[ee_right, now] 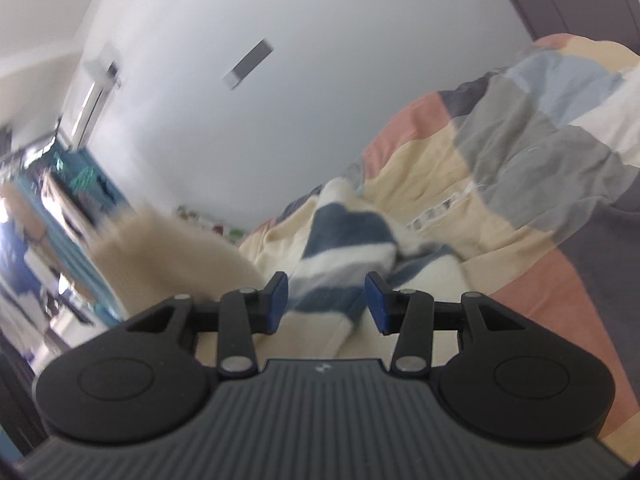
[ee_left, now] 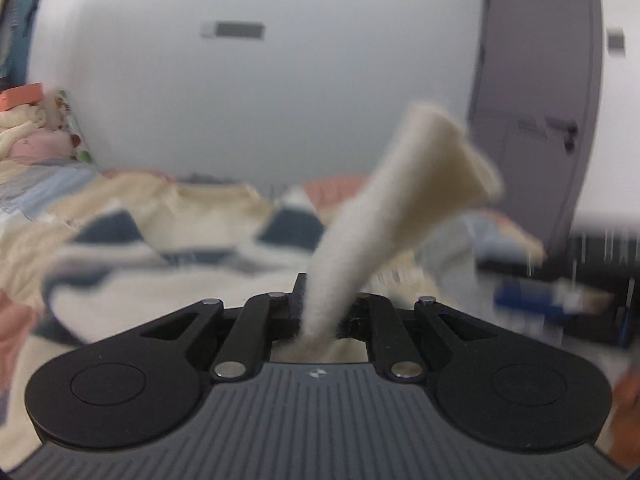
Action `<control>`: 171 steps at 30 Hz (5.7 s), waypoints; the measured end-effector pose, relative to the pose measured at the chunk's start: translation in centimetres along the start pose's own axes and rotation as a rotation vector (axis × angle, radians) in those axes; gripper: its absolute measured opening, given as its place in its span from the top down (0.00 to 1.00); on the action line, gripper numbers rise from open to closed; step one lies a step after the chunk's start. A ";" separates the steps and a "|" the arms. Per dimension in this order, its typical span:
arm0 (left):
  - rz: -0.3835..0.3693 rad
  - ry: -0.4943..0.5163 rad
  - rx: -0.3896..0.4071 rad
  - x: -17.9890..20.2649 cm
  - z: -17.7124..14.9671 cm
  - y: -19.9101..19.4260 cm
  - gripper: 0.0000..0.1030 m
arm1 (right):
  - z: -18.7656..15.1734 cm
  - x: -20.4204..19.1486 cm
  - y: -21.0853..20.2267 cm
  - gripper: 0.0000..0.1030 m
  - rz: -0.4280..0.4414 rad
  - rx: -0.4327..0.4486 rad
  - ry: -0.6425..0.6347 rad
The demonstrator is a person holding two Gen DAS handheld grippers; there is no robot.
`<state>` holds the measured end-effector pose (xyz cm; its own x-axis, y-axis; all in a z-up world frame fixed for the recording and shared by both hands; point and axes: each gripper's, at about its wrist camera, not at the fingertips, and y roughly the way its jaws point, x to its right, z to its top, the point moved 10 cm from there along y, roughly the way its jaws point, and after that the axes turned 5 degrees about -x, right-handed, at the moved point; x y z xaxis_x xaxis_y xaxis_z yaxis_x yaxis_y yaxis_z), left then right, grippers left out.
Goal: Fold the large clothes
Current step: 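Lift the sleeve with the left tool, lay it across the body, release, then withdraw both open tools above the sweater with crossed sleeves, then grasp the sweater hem with both tools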
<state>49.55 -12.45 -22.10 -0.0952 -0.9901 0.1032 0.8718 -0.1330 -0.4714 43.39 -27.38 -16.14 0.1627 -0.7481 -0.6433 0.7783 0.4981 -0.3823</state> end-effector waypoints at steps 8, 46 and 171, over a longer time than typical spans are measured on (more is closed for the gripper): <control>-0.045 -0.029 -0.143 -2.0 -4.3 1.8 0.68 | 1.1 1.7 -0.9 0.55 -0.028 0.041 0.025; 0.028 -0.250 -0.348 -20.1 -7.8 0.2 0.37 | -12.1 -5.6 11.2 0.55 -0.191 -0.275 -0.573; 0.035 -0.793 -0.374 -23.0 -14.4 -12.0 0.78 | -15.3 5.4 0.2 0.69 -0.187 -0.543 0.252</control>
<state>34.32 11.26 -31.41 0.4119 -0.6890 0.5963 0.6400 -0.2471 -0.7276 35.17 -24.60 -29.77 -0.1460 -0.7508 -0.6442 0.3498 0.5700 -0.7435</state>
